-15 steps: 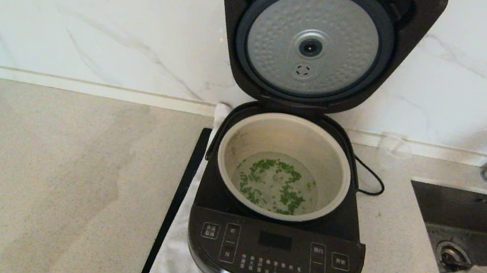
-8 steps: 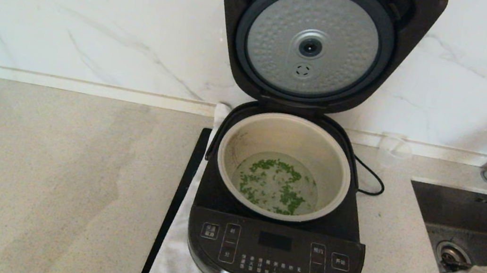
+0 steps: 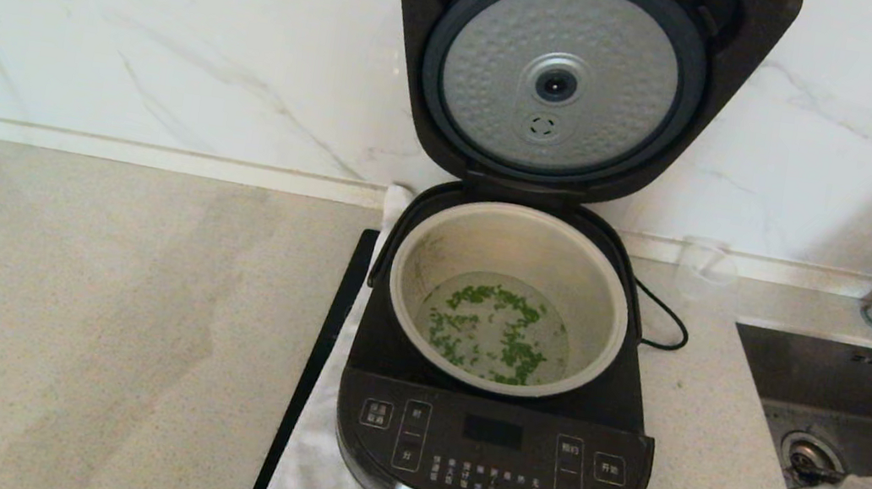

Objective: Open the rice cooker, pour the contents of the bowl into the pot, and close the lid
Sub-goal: Fill a bowl with water from the tap, then pour the water from the bowl into the rice cooker

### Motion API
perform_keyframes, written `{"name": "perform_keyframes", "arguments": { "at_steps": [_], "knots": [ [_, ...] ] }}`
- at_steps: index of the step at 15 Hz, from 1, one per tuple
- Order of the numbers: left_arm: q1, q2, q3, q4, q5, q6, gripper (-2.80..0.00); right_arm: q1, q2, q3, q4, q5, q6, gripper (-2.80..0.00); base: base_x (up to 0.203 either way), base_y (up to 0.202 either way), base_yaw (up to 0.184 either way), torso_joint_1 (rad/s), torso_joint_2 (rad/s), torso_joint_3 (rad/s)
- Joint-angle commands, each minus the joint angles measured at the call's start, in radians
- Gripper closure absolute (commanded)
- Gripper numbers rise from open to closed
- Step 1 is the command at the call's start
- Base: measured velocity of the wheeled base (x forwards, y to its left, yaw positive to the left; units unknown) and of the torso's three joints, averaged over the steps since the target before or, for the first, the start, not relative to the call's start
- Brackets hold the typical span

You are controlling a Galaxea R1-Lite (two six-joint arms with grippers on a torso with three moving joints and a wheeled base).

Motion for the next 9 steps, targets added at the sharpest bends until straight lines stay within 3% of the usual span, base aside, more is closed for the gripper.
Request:
{"name": "perform_keyframes", "arguments": {
  "at_steps": [1, 5, 9],
  "knots": [
    [0.0, -0.001, 0.0, 0.0, 0.0, 0.0, 0.0, 0.137, -0.194, 0.046, 0.073, -0.021, -0.002, 0.0, 0.0, 0.0, 0.0, 0.0, 0.0, 0.0],
    [0.0, -0.001, 0.0, 0.0, 0.0, 0.0, 0.0, 0.425, -0.353, 0.014, 0.254, -0.098, 0.015, 0.0, 0.0, 0.0, 0.0, 0.0, 0.0, 0.0],
    [0.0, -0.002, 0.0, 0.0, 0.0, 0.0, 0.0, 0.749, -0.411, -0.156, 0.413, -0.187, 0.129, 0.0, 0.0, 0.0, 0.0, 0.0, 0.0, 0.0]
  ]
}}
